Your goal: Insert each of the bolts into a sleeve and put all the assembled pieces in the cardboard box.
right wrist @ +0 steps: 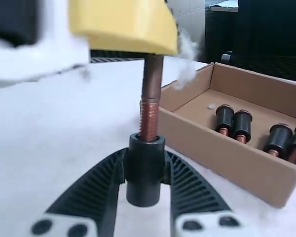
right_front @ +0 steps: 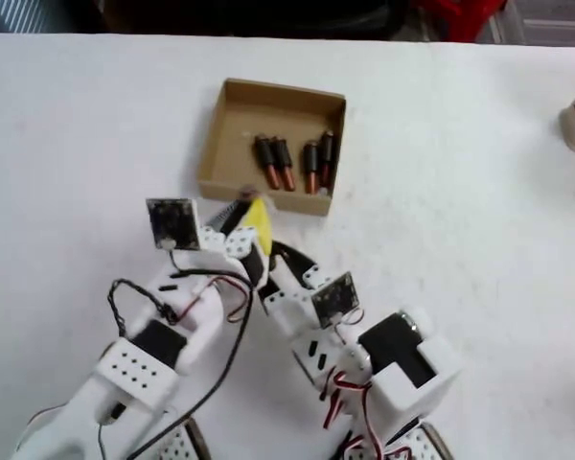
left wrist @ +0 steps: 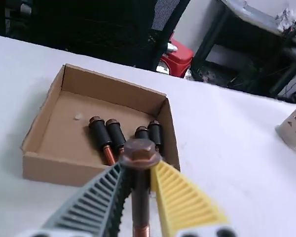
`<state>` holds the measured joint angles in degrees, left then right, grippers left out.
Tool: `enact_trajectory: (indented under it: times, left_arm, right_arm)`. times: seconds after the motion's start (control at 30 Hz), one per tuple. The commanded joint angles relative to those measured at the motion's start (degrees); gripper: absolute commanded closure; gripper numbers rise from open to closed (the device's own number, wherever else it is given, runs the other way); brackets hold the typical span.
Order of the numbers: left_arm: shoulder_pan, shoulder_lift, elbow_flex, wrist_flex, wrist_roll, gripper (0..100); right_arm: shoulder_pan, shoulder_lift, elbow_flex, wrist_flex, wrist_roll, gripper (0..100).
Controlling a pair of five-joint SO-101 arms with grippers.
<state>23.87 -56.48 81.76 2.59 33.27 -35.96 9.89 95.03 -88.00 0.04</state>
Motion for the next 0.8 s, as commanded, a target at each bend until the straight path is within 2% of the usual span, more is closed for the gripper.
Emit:
enact_trajectory:
  times: [0.0, 0.2, 0.3, 0.4, 0.53, 0.77]
  left_arm:
    - [0.9, 0.0, -4.2, 3.3, -2.5, 98]
    - [1.2, -0.1, -4.6, 5.4, -3.2, 98]
    - [2.9, -3.3, -3.7, 6.5, -7.2, 98]
    - [4.6, -9.9, -2.9, 12.5, -11.5, 98]
    - [5.8, -15.8, -2.9, 22.0, -13.5, 98]
    - [5.8, -16.0, 2.9, 17.8, -13.7, 98]
  right_arm:
    - [1.4, -2.2, 0.4, -2.2, -0.1, 98.2]
    - [1.4, -1.8, 0.4, -1.8, -0.1, 98.2]
    - [1.4, -1.8, 0.4, -1.8, -0.1, 98.2]
    - [1.4, -1.8, 0.4, -1.7, 0.0, 98.2]
    - [1.4, -2.1, 0.4, -1.9, 0.0, 98.2]
    - [2.3, -2.2, 0.4, -2.2, -0.1, 98.2]
